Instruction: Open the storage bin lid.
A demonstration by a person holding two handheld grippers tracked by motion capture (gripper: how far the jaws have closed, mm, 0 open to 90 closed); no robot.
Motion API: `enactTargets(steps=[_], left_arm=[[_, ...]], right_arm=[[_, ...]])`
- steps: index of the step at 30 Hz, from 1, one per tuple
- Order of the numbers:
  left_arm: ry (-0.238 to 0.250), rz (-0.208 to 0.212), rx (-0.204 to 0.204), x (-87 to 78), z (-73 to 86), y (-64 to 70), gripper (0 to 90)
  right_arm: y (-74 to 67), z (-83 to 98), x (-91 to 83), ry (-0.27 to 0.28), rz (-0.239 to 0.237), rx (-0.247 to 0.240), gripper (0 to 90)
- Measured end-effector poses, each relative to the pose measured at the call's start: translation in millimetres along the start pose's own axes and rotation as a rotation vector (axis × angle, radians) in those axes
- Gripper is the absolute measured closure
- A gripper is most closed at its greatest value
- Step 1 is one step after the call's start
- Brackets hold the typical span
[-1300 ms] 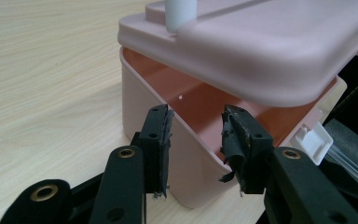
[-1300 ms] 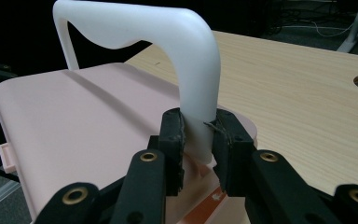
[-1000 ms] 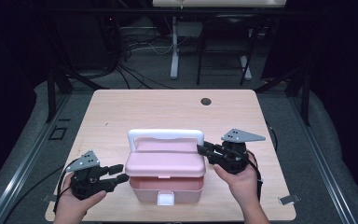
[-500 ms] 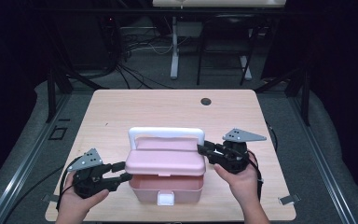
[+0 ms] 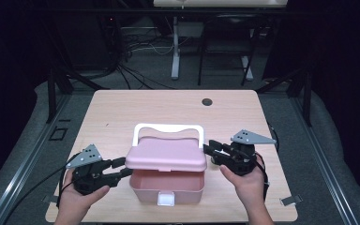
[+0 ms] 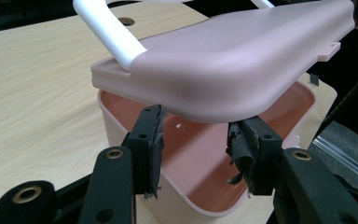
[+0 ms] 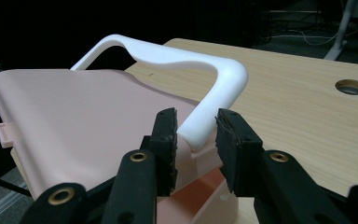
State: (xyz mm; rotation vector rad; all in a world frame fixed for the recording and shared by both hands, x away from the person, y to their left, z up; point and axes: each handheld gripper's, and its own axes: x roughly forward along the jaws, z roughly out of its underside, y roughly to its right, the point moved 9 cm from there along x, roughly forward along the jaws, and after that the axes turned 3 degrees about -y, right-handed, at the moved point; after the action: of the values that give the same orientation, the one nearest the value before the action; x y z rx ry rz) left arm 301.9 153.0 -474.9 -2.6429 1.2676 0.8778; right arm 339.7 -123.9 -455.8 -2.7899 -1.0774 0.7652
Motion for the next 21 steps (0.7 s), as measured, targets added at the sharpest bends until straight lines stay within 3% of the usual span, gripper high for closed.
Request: enactTargets(steps=[5, 21], left_arm=[[0.012, 0.0, -0.007, -0.5, -3.9, -1.0, 58.6], [0.032, -0.04, 0.02, -3.3, -25.4, -6.5, 64.1]], right_arm=[[0.9, -1.1, -4.0, 0.006, 0.014, 0.01, 63.6], [6.1, 6.4, -16.5, 0.001, 0.049, 0.034, 63.7]])
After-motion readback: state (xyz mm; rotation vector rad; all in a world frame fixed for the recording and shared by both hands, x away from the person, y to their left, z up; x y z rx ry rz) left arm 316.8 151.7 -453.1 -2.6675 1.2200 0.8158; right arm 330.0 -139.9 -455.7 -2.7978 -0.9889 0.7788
